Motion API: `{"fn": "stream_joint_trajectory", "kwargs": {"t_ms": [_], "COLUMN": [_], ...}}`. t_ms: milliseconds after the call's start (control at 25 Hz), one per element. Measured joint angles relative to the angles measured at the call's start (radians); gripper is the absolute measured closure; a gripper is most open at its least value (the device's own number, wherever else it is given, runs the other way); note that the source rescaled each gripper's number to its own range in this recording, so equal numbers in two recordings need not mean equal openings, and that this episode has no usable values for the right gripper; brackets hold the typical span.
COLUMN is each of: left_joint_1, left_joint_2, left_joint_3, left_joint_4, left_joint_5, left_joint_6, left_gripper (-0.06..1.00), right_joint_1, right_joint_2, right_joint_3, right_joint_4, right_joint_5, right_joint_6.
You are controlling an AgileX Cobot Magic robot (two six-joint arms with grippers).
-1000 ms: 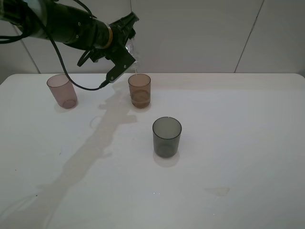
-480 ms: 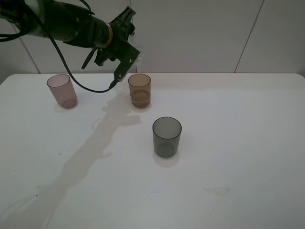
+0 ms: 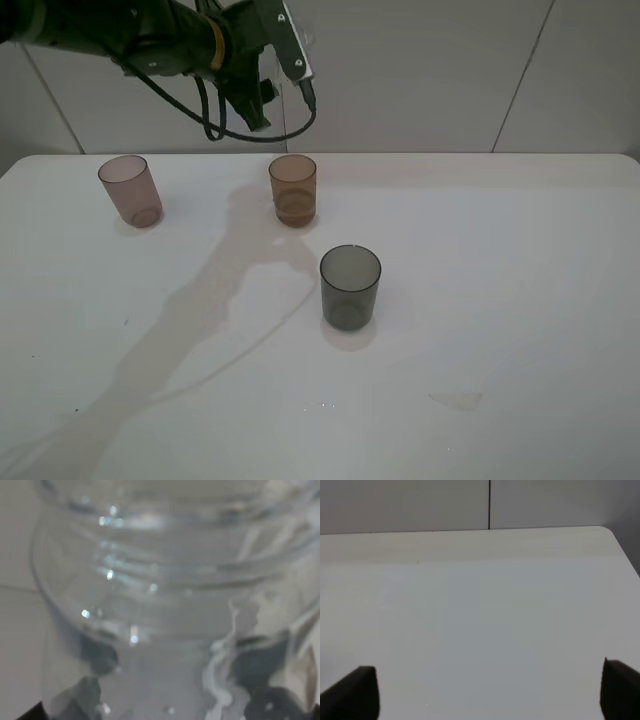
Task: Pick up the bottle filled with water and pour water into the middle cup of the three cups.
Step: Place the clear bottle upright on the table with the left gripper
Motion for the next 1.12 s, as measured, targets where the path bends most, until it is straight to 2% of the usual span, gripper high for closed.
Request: {"fn": "stream_joint_trajectory", "kwargs": {"t_ms": [80, 240, 480, 800, 960, 1120], "left_joint_1": [-0.001, -0.001, 0.011, 0.097, 0.111, 0.111], "left_joint_2": [-0.030, -0.087, -0.138, -0.118, -0.074, -0.017], "left_joint_3": [0.062, 0.225, 0.467, 0.731, 0.802, 0.855], "left_joint_4": [-0.107, -0.268, -0.430, -0.546, -0.586, -0.635], "left_joint_5": [-0.026, -0.129, -0.361, -0.790, -0.944, -1.047], "left_joint_6": [-0.009, -0.015, 0.026, 0.070, 0.072, 0.072], "left_gripper": [0.92, 0.92, 0.92, 0.92, 0.92, 0.92], "right_joint_1": [0.000, 0.000, 0.000, 0.000, 0.000, 0.000], "right_joint_2": [0.000, 0.000, 0.000, 0.000, 0.000, 0.000], "right_joint_3": [0.000, 0.000, 0.000, 0.000, 0.000, 0.000], "right_joint_4": [0.000, 0.000, 0.000, 0.000, 0.000, 0.000], "right_joint_5": [0.000, 0.000, 0.000, 0.000, 0.000, 0.000], "right_joint_6": [0.000, 0.000, 0.000, 0.000, 0.000, 0.000]}}
